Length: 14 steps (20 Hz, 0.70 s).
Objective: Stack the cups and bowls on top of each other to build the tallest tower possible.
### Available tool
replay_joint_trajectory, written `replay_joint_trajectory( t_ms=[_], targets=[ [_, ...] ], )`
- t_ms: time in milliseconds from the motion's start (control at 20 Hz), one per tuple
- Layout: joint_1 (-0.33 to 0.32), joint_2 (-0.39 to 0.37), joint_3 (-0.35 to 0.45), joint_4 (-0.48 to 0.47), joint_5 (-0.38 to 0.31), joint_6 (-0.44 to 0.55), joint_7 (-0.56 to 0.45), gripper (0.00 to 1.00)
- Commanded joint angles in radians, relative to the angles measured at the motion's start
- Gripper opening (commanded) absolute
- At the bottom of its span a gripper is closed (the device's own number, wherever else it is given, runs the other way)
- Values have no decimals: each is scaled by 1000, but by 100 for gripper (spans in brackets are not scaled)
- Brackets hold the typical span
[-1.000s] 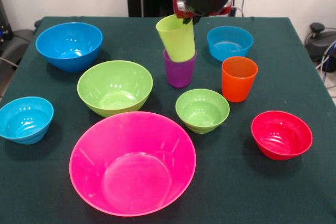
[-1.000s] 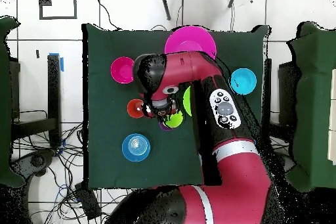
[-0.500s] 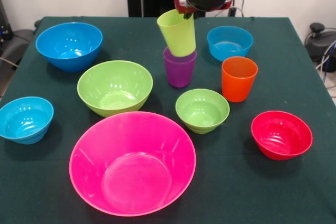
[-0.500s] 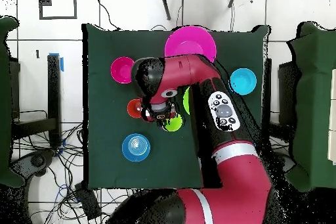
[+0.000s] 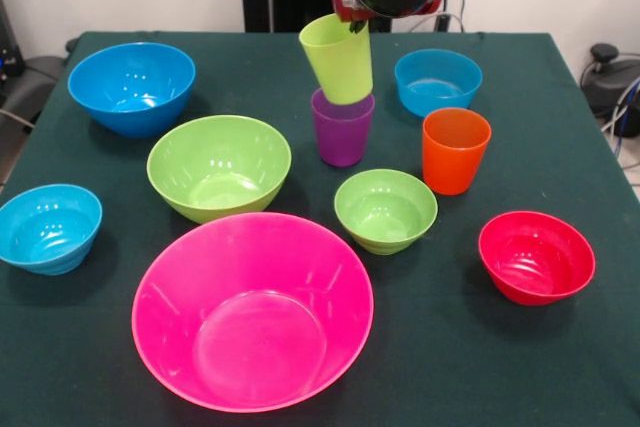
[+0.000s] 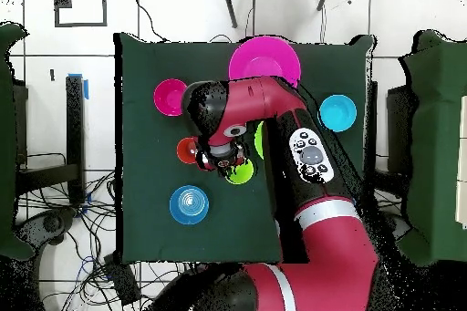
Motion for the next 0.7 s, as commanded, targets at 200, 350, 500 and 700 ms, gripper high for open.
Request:
replay_joint_trajectory(
  t_ms=[200, 350, 500, 700],
  targets=[
    [-13, 25, 30, 33, -92, -84, -171, 0],
    [-17, 22, 35, 39, -88, -95, -176, 0],
    [-19, 12, 34, 48, -87, -96, -176, 0],
    [-17, 10, 34, 53, -89, -101, -173, 0]
  ],
)
